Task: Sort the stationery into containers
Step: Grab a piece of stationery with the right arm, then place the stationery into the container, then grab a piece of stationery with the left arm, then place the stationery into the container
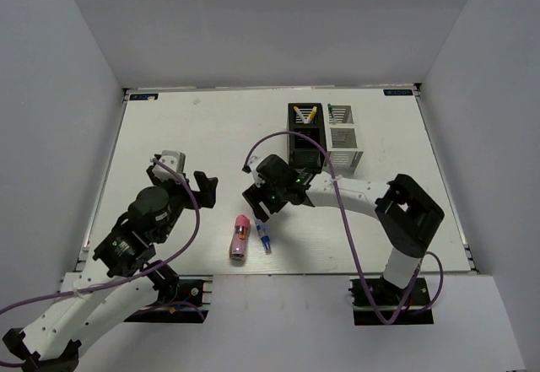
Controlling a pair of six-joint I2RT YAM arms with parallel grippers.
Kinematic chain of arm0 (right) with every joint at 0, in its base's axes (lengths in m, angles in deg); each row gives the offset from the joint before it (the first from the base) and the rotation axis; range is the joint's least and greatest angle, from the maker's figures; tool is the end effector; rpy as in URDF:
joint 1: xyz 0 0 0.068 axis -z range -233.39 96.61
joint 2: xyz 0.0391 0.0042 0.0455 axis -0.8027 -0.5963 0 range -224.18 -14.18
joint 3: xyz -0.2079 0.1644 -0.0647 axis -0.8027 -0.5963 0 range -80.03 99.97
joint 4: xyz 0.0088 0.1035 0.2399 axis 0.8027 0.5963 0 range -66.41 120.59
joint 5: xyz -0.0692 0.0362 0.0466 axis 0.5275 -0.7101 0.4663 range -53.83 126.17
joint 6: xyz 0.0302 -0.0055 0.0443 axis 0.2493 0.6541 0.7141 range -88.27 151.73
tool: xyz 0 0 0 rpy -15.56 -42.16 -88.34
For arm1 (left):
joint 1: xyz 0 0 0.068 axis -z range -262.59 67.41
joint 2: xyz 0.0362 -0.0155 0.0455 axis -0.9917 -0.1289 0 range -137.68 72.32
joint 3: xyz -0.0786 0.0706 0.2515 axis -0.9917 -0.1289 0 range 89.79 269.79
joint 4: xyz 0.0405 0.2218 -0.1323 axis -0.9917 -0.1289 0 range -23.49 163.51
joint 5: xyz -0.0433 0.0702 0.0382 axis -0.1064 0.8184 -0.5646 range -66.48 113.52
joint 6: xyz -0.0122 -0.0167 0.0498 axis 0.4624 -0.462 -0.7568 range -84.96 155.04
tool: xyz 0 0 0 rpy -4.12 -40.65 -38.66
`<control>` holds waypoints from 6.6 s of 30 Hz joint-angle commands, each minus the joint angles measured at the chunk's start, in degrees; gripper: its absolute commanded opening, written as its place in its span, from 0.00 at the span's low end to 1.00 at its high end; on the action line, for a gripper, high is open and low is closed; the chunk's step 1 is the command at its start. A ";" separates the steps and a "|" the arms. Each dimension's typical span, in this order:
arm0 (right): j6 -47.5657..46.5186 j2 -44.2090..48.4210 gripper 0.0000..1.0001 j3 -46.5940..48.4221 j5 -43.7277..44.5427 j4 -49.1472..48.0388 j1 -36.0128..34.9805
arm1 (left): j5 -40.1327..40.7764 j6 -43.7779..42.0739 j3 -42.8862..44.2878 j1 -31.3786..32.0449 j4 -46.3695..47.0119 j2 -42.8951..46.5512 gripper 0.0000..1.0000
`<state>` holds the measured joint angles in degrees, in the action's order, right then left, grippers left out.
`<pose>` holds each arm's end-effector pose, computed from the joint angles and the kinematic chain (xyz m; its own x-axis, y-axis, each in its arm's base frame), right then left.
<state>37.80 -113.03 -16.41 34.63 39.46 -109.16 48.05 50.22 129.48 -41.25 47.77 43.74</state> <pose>0.2041 0.3014 0.1968 -0.5237 -0.5819 -0.6222 -0.7851 0.6133 0.0872 0.0998 -0.0683 0.3189 -0.2613 -0.0873 -0.9613 0.2392 0.9590 -0.1522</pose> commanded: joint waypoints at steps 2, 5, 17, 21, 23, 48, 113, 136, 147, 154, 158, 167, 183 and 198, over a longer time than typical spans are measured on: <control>4.57 -2.84 0.81 4.76 4.35 -2.61 -1.36 | -1.94 -1.03 -0.39 -0.21 -0.89 -1.82 0.99; 5.71 -5.47 0.81 7.31 2.77 -1.73 -1.80 | -2.47 -1.03 -0.39 -0.21 -0.89 -2.36 0.99; 6.15 -5.39 0.74 4.86 4.27 -0.15 -1.97 | -7.13 -1.56 -0.39 -0.21 -1.42 -6.13 0.99; 5.27 -7.05 0.65 5.03 2.07 1.07 -2.24 | -7.66 -2.08 -0.92 -0.21 -0.90 -7.63 0.99; 5.18 -8.81 0.63 5.29 -0.19 2.31 -2.41 | -6.88 -1.39 -1.44 -0.21 -0.89 -9.21 0.99; -8.32 4.70 0.00 2.13 -9.45 6.36 2.06 | -11.61 0.38 -1.45 -0.21 -0.89 -19.41 0.99; -11.69 39.78 0.23 -13.08 -34.84 -15.97 49.97 | -25.76 5.73 4.70 0.85 -5.73 -49.81 0.93; -20.56 53.06 0.62 -21.60 -35.90 -5.69 50.84 | -24.81 0.13 28.61 3.04 8.11 -48.50 0.00; -23.20 50.59 0.00 -22.74 -41.09 -2.52 53.57 | -17.78 -7.62 31.77 3.04 47.16 -61.41 0.00; -23.12 51.39 0.00 -24.33 -42.67 -3.93 54.98 | -17.77 -7.62 38.01 3.04 57.63 -72.82 0.00; -23.29 51.39 0.00 -24.68 -43.81 -3.66 57.08 | -15.22 -8.24 39.41 3.04 61.50 -76.70 0.00; -23.20 51.56 0.00 -25.73 -46.71 -4.63 59.02 | -13.82 -10.79 44.34 3.57 61.51 -85.14 0.02; -24.79 51.83 0.33 -25.03 -49.79 -2.52 61.83 | -15.48 -11.40 40.47 4.10 60.63 -80.32 0.99; -19.61 52.26 0.90 -20.46 -44.26 -0.05 62.98 | -25.39 -10.79 24.76 4.10 31.22 -46.88 1.00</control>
<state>14.67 -61.75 -40.06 -12.12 40.21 -46.37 29.50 39.33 157.82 -37.43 91.22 -10.90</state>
